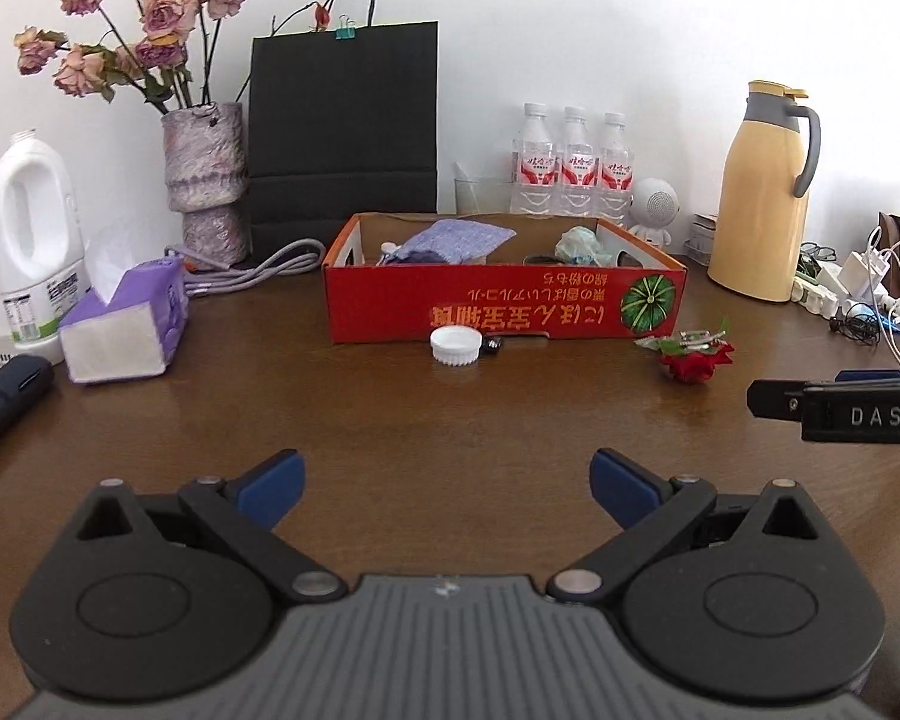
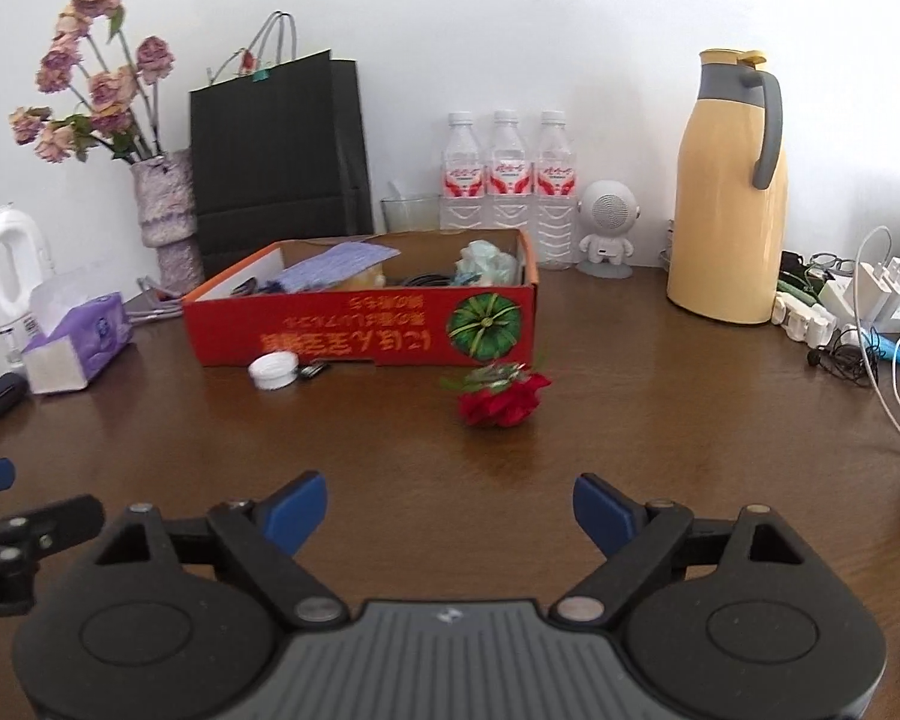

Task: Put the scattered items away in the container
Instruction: 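Grasp the second white cap with the left gripper while the right grasps a clear packet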

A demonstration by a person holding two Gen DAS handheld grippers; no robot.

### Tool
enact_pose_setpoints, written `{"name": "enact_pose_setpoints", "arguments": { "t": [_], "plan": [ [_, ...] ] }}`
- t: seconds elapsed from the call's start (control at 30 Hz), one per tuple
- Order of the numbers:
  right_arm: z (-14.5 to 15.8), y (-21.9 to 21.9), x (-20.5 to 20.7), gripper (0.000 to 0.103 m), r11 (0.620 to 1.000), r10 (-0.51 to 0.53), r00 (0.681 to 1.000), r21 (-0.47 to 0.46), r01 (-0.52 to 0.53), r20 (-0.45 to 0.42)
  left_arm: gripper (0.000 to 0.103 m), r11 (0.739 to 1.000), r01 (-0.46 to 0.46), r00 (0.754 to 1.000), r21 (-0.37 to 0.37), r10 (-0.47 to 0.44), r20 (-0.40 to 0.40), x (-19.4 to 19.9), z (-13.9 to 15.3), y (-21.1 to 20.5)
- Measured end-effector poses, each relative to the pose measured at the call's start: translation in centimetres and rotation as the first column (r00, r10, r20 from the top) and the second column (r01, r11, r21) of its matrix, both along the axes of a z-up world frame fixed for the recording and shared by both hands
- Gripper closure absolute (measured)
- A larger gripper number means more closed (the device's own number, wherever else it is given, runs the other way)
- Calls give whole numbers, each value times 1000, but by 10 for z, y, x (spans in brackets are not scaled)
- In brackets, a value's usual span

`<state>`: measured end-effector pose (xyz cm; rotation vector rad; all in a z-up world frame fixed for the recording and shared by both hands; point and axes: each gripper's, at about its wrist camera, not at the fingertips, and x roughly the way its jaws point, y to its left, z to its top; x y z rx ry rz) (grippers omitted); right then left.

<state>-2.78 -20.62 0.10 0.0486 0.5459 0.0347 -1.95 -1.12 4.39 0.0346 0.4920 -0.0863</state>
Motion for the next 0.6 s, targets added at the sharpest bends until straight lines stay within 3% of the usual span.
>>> {"name": "enact_pose_setpoints", "arguments": {
  "t": [0.1,0.2,0.27,0.33,0.4,0.47,0.6],
  "plan": [
    [6,-12,41,16,1000,-8,1000,4,8,-3,1,999,27,1000,24,-27,0,43,1,-3],
    [14,-16,82,19,1000,16,1000,7,-16,-21,16,996,84,996,26,-83,-36,88,-1,-7],
    [19,-15,112,23,998,61,997,-1,-61,-44,21,995,98,993,16,-97,-68,117,-6,-9],
    [17,-16,147,36,994,111,984,9,-111,-136,28,996,88,992,32,-85,-97,142,-13,-11],
    [8,-24,182,58,988,149,953,70,-135,-264,29,993,100,990,57,-93,-108,163,-18,-13],
    [-2,-27,205,62,985,162,925,107,-133,-343,29,990,118,988,71,-110,-112,178,-22,-15],
    [-17,-17,223,65,989,147,900,53,-138,-411,39,992,109,985,63,-99,-144,200,-31,-13]
  ]
}}
